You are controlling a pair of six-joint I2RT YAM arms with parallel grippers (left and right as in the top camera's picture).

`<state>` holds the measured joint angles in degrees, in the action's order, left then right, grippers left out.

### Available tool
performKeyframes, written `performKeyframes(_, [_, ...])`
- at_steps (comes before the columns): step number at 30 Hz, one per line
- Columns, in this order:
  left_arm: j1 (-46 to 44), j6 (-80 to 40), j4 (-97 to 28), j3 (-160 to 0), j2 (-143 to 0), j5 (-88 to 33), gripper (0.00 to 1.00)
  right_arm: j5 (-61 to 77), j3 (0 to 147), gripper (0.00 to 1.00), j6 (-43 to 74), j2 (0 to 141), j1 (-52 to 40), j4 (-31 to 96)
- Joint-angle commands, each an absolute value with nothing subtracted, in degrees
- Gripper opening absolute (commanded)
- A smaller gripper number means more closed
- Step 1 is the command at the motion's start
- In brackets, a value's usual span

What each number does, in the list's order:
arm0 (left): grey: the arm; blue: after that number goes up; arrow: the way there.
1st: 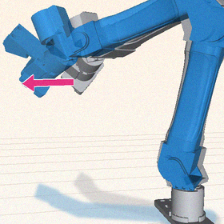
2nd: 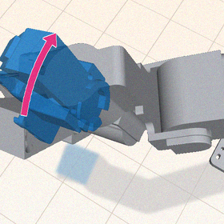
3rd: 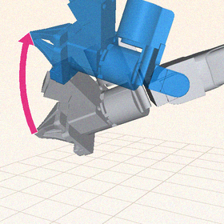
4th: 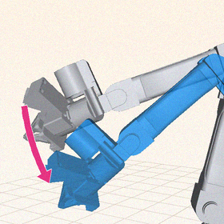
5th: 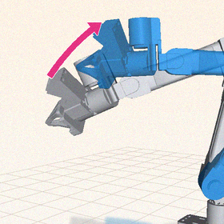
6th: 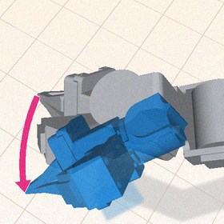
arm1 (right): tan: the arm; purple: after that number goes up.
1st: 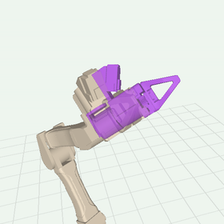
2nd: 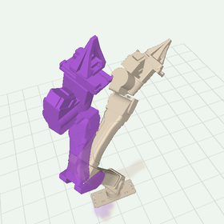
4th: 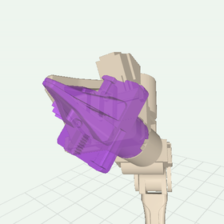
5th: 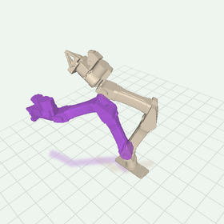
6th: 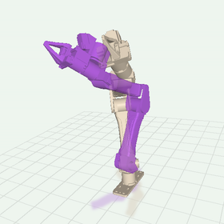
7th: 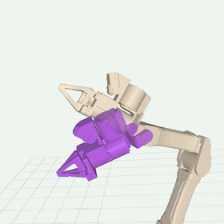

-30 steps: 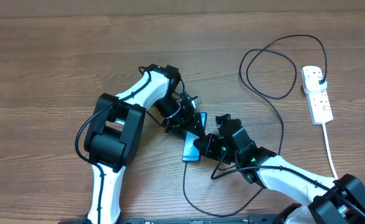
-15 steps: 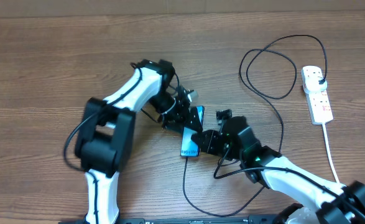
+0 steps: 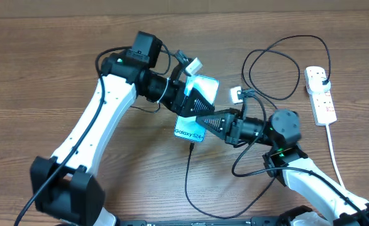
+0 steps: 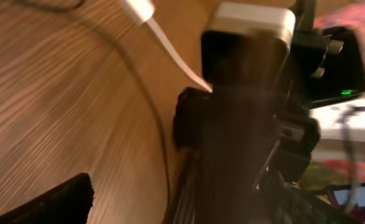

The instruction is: Plug charger to phone and switch on socket

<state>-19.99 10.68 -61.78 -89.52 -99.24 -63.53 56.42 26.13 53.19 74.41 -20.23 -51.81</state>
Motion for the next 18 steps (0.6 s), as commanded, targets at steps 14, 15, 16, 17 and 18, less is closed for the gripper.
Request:
performKeyframes(14, [-18.74,10.28,-49.63,-89.84,-98.32,-90.41,0.72,54.39,27.46,0.04,56.21,73.3,-18.17,-57.49])
performKeyframes(15, [-18.39,10.26,-49.28,-89.84,-98.32,-90.19,0.72,54.19,27.46,0.04,56.23,73.3,-17.74,-58.04])
performKeyframes(16, [-17.96,10.26,-49.15,-89.84,-98.32,-89.71,0.73,53.98,27.46,0.04,56.23,73.3,-17.17,-58.35])
performKeyframes(17, [-17.58,10.26,-49.12,-89.84,-98.32,-89.43,0.73,53.67,27.46,0.04,56.23,73.3,-16.58,-58.46])
performKeyframes(18, [-17.17,10.26,-49.17,-89.84,-98.32,-89.43,0.73,53.58,27.46,0.04,56.21,73.3,-15.97,-58.43])
